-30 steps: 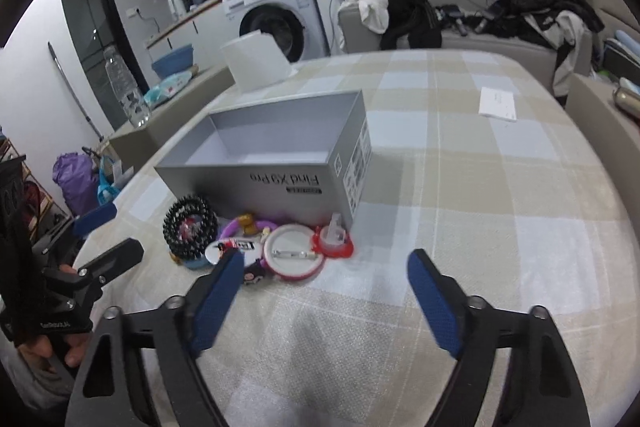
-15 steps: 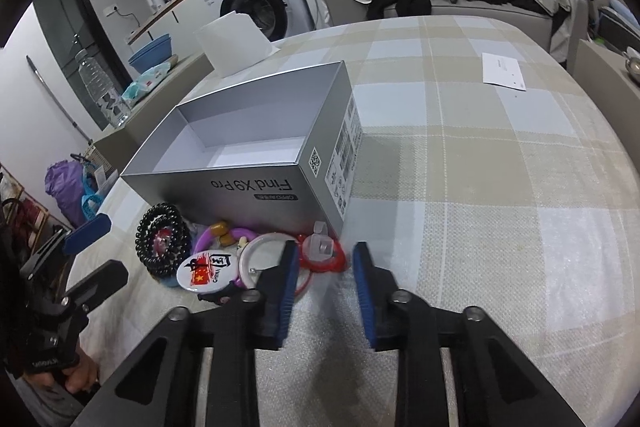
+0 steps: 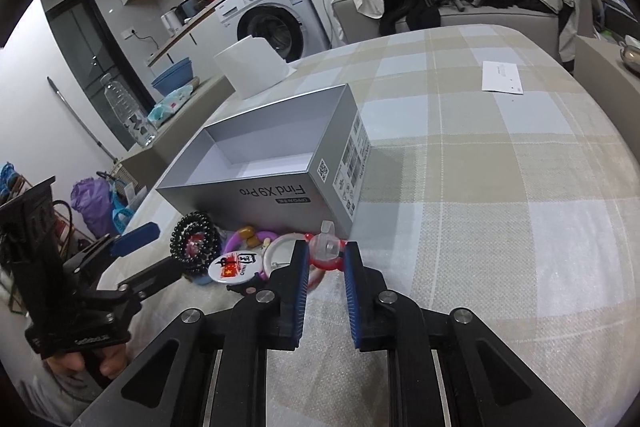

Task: Organize jewelry
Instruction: 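Lower the left tool onto the black bead bracelet and close it, then lift the black bead bracelet into the grey box and open the left tool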

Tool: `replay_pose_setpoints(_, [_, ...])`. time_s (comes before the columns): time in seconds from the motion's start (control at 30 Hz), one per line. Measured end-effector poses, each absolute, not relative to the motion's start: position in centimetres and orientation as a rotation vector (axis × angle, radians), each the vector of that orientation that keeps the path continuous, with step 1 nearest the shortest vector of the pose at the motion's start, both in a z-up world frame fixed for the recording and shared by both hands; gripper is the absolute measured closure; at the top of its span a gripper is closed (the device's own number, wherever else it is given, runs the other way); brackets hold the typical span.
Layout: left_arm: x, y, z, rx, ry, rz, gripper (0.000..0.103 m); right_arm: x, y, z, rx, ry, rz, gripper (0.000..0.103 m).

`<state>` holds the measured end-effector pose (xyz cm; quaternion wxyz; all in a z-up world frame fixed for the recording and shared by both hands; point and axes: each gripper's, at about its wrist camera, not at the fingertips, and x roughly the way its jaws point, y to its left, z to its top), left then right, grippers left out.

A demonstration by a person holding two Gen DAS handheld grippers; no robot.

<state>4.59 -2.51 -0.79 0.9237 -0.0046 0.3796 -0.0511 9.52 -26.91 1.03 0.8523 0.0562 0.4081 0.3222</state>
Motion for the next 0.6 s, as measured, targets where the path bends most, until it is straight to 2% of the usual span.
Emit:
replay_pose_setpoints(0.2, [5.0,-3.3,-1.3,0.025,0.812,-0.135,0.049,9.3,-26.9,1.3,0.120,0.852,0.696,0.087])
replay_pose_setpoints(0.27, [5.1,-3.4,-1.3,0.029,0.820,-0.142,0.058,9.2,-26.9,1.3,0.121,0.850,0.698,0.087])
replay_pose_setpoints(0.6, [4.1,-2.5,-0.9,-0.006,0.785,-0.162,0.064,9.0,-26.7,1.3,0.114,0.844,0.705,0.087])
